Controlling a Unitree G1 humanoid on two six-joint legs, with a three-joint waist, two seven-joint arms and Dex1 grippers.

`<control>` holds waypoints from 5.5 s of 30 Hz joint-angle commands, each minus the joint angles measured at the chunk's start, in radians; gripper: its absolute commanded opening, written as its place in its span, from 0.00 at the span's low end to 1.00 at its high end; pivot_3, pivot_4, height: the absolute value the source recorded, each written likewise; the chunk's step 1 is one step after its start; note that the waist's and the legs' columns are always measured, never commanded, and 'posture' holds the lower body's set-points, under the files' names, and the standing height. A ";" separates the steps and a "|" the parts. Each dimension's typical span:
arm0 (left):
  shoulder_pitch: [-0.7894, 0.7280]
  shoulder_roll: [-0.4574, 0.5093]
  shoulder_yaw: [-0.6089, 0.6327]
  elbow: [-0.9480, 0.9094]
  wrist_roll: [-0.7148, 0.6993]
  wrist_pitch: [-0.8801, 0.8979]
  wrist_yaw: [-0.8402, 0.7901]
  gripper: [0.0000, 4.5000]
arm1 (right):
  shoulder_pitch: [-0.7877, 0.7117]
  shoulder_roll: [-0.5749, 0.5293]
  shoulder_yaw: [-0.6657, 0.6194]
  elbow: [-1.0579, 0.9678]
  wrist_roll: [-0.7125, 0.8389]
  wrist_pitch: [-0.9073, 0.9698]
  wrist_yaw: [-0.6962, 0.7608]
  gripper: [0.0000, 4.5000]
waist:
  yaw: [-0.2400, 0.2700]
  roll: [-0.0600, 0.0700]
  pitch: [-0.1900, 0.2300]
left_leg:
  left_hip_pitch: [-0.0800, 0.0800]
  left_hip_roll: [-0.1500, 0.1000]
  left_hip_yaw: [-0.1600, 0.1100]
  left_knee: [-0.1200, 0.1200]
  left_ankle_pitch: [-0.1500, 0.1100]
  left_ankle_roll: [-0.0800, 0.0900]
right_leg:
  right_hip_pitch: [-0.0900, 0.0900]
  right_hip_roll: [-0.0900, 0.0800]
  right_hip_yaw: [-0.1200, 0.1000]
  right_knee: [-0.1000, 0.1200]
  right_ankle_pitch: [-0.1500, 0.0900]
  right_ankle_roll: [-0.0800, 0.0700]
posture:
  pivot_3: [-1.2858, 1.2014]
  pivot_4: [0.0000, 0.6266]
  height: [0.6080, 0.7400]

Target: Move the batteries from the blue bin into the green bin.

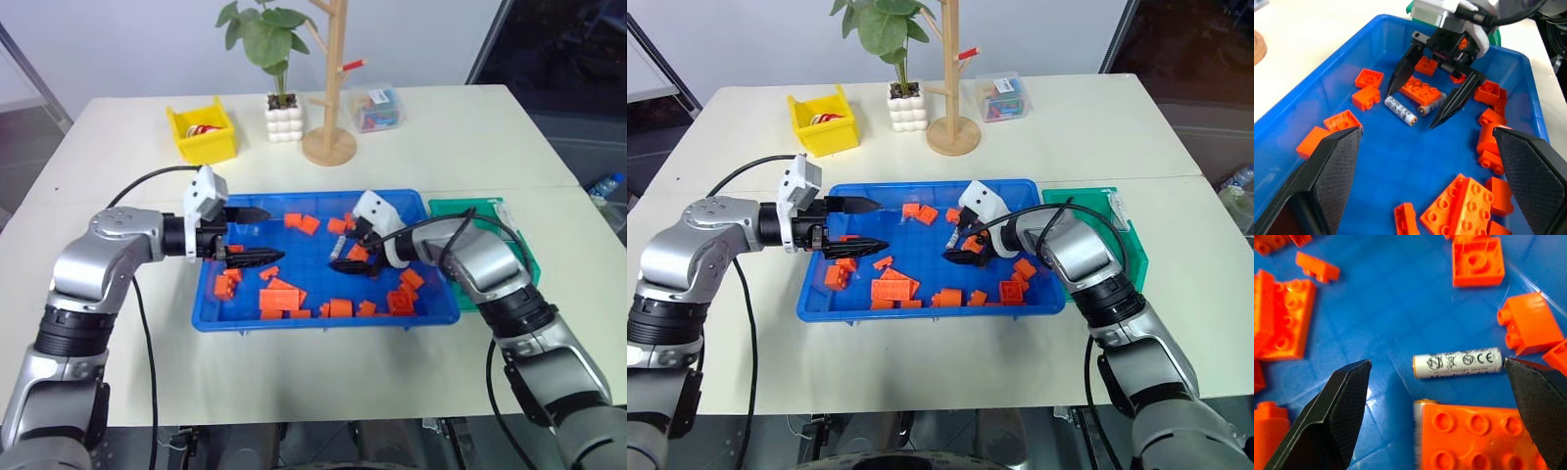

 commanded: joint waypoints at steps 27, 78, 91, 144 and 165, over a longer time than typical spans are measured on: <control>-0.027 -0.006 -0.028 -0.008 -0.023 -0.042 0.013 1.00 | -0.160 -0.001 -0.107 -0.008 -0.038 0.038 0.020 0.50 | 0.001 0.000 0.000 | 0.000 0.000 0.000 0.000 0.000 0.000 | -0.001 0.000 0.000 0.000 0.000 0.000 | 0.52 0.24 1.00; -0.317 -0.191 -0.089 0.347 0.111 -0.233 -0.155 1.00 | 0.335 -0.519 -0.368 -0.494 0.030 -0.171 0.037 0.98 | 0.025 0.000 0.000 | -0.002 0.000 0.003 0.001 0.000 0.001 | 0.001 -0.001 0.000 -0.004 0.001 0.001 | 0.52 0.24 1.00; -0.178 -0.090 -0.003 0.095 0.034 -0.068 -0.043 1.00 | 0.235 -0.364 -0.108 -0.141 -0.257 -0.640 0.091 0.98 | -0.004 -0.001 0.000 | 0.002 0.001 0.003 0.001 0.000 0.000 | 0.004 0.000 0.000 -0.005 0.001 0.001 | 0.52 0.24 1.00; -0.035 -0.087 0.072 -0.048 -0.061 -0.013 0.184 1.00 | -0.075 -0.080 0.044 0.082 -0.191 -0.497 0.484 0.98 | 0.001 -0.001 0.000 | 0.010 0.008 0.005 -0.003 0.000 0.000 | 0.010 0.006 0.000 -0.009 0.004 -0.003 | 0.52 0.24 1.00; 0.000 -0.113 0.087 -0.072 -0.070 -0.040 0.263 1.00 | -0.192 -0.013 0.091 0.352 -0.257 -0.495 0.631 0.69 | -0.002 -0.001 0.000 | 0.010 0.008 0.005 -0.003 0.000 0.000 | 0.009 0.006 0.000 -0.009 0.004 -0.003 | 0.52 0.24 1.00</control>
